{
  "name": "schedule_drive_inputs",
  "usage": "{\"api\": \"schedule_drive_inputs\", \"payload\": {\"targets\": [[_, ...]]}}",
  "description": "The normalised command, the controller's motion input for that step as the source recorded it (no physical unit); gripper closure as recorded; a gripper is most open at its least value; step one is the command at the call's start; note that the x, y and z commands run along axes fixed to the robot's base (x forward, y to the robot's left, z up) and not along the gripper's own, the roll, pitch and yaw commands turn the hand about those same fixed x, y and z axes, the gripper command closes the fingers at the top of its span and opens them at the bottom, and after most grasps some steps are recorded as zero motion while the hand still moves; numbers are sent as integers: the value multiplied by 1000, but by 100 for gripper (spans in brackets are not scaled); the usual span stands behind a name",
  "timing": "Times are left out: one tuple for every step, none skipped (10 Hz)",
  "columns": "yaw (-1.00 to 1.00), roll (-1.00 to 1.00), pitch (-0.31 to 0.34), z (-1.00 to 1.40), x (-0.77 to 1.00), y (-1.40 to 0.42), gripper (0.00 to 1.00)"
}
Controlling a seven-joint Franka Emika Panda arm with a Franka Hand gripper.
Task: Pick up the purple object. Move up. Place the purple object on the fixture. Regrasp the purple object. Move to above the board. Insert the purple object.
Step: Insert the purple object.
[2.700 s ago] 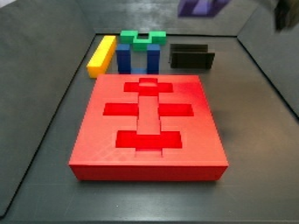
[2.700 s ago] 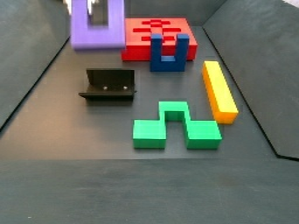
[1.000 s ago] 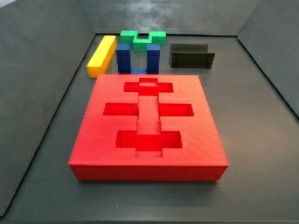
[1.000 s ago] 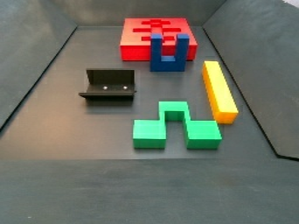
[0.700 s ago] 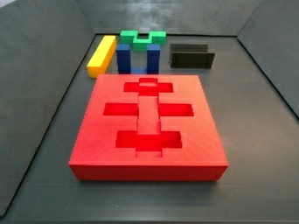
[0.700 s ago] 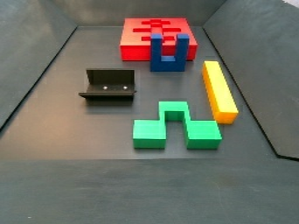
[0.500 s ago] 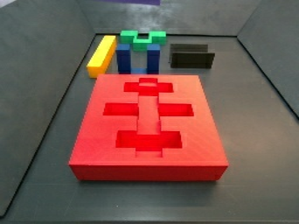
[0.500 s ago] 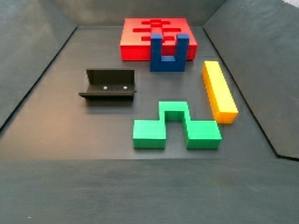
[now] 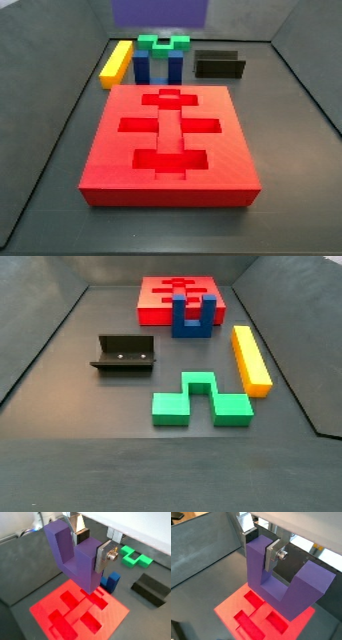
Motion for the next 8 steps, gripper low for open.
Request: {"api": "schedule_drive_inputs", "payload": {"targets": [[274, -16, -140, -794, 0, -540, 100], [149, 27, -137, -894, 0, -534, 100], [86, 74, -123, -926, -66, -486, 100], [34, 89, -114, -917, -129, -460, 100], [6, 80, -117, -906, -137, -451, 100], [0, 57, -130, -863, -100, -423, 100], [46, 0, -116, -551, 46, -340, 100], [240, -4, -53, -211, 597, -251, 100]]}}
